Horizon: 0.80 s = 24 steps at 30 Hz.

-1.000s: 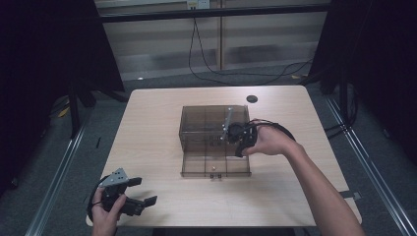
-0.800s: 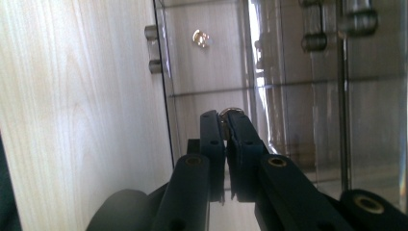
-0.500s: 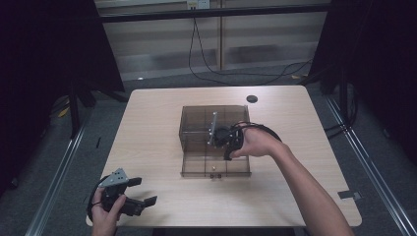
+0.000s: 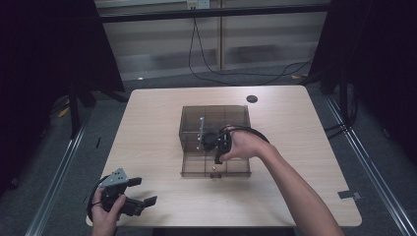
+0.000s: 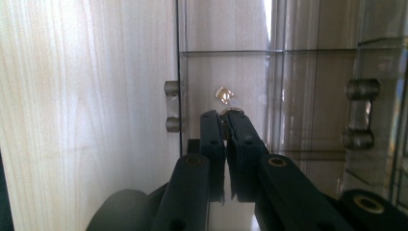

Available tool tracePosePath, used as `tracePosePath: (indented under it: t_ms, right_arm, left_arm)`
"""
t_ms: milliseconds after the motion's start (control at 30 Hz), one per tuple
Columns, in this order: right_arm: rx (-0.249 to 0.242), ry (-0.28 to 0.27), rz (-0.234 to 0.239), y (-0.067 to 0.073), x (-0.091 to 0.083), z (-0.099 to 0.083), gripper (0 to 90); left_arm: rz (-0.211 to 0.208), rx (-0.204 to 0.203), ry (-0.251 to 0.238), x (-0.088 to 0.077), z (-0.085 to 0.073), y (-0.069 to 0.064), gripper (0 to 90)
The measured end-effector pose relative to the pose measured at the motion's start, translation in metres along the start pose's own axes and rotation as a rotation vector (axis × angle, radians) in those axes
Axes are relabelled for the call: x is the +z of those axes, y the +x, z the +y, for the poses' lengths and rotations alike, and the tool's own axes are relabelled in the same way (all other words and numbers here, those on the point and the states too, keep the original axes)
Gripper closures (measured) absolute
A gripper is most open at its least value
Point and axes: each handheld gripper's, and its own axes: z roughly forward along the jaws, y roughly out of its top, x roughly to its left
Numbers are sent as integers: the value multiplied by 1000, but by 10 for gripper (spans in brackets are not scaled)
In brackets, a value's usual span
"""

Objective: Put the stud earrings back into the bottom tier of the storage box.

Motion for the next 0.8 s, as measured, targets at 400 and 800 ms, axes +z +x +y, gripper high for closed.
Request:
tracePosePath:
  t_ms: [400, 800]
  right_arm:
    - [-1, 82, 9, -9, 26, 7, 858]
    - [-2, 108, 26, -12, 42, 6, 854]
  left_arm:
    - [0, 1, 2, 0, 0, 1, 27]
    - [1, 3, 3, 0, 0, 1, 27]
